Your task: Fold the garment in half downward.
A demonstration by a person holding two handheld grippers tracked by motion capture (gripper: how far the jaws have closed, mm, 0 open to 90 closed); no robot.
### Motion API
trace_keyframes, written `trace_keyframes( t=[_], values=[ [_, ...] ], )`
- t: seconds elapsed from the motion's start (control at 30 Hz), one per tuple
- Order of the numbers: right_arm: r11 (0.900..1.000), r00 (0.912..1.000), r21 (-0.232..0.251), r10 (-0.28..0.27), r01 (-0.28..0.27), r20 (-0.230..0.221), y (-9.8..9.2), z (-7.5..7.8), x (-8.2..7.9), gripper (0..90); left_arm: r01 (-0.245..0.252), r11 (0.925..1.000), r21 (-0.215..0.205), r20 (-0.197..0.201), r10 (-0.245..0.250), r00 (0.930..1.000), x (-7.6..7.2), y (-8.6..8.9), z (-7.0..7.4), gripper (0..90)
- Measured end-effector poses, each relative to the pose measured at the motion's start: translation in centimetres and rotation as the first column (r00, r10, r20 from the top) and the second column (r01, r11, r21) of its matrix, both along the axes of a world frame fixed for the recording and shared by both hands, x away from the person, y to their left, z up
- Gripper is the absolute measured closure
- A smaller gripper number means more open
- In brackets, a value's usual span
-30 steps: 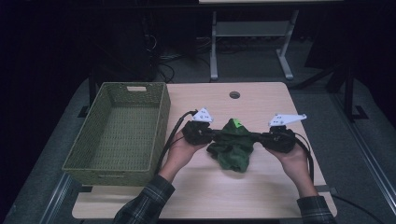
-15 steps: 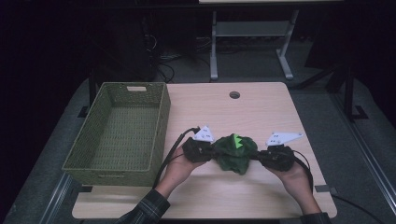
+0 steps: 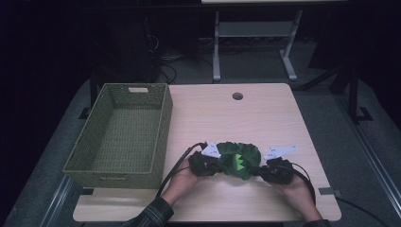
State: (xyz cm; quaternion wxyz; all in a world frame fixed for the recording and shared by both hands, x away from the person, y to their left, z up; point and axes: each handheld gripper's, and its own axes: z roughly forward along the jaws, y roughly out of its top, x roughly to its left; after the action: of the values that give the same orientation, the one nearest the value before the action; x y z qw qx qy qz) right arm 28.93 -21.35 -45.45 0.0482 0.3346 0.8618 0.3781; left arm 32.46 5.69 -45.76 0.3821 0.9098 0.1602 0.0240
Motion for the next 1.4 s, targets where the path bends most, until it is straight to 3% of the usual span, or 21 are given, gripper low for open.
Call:
trace_keyframes(
  t=[0.17, 0.27, 0.33, 0.47, 0.53, 0.63, 0.8, 1.0, 1.2, 1.27, 1.4],
  values=[
    [1.000, 0.9996, -0.025, 0.018, -0.019, -0.024, 0.5, -0.9, 0.1, 88.1, 0.019, 0.9990, 0.041, 0.004, -0.019, 0.9998, 0.0, -0.4, -0.8, 86.2],
    [0.999, 0.9995, -0.037, 0.014, -0.016, -0.028, 0.7, -1.2, 0.2, 87.8, 0.021, 0.9989, 0.042, 0.009, -0.021, 0.9997, -0.1, -0.6, -0.8, 85.3],
    [0.999, 0.9996, -0.038, 0.014, -0.015, -0.026, 0.6, -1.1, 0.1, 85.6, 0.007, 0.9998, 0.020, -0.006, -0.007, 1.0000, -0.2, -0.4, -0.7, 80.8],
    [1.000, 0.9999, -0.011, -0.003, 0.003, 0.016, 0.1, -0.2, -0.6, 75.7, 0.011, 0.9999, 0.010, 0.010, -0.011, 0.9999, -0.8, 0.0, 0.5, 68.5],
    [0.999, 0.9997, 0.033, -0.008, 0.007, 0.021, -0.3, 0.4, -1.1, 74.1, 0.013, 0.9999, 0.004, 0.022, -0.013, 0.9997, -1.2, 0.3, 1.2, 62.3],
    [0.999, 0.9994, 0.052, -0.007, 0.005, 0.033, -0.8, 0.9, -1.6, 72.2, 0.008, 0.9995, -0.029, 0.020, -0.008, 0.9998, -2.1, 0.8, 2.1, 55.3],
    [0.997, 0.9989, 0.081, -0.001, -0.003, 0.047, -1.6, 2.1, -2.9, 69.5, 0.002, 0.9990, -0.044, 0.033, 0.000, 0.9995, -3.3, 1.8, 3.5, 47.5],
    [0.995, 0.9971, 0.102, -0.002, -0.006, 0.075, -1.9, 3.4, -3.1, 75.1, 0.000, 0.9969, -0.078, 0.042, 0.003, 0.9991, -2.9, 2.2, 4.5, 66.7],
    [0.996, 0.9933, 0.084, -0.026, 0.017, 0.112, -1.0, 4.0, -0.8, 88.5, -0.008, 0.9930, -0.118, 0.052, 0.014, 0.9985, -0.9, 0.4, 5.3, 83.7],
    [0.996, 0.9932, 0.086, -0.032, 0.023, 0.112, -0.6, 3.9, 0.2, 89.7, -0.016, 0.9948, -0.100, 0.066, 0.022, 0.9976, -0.3, -0.3, 5.2, 86.0],
    [0.998, 0.9957, 0.042, -0.039, 0.035, 0.084, -0.3, 2.6, 1.5, 90.0, -0.060, 0.9970, -0.049, 0.043, 0.063, 0.9971, 0.8, -0.8, 3.5, 89.5]
  ],
)
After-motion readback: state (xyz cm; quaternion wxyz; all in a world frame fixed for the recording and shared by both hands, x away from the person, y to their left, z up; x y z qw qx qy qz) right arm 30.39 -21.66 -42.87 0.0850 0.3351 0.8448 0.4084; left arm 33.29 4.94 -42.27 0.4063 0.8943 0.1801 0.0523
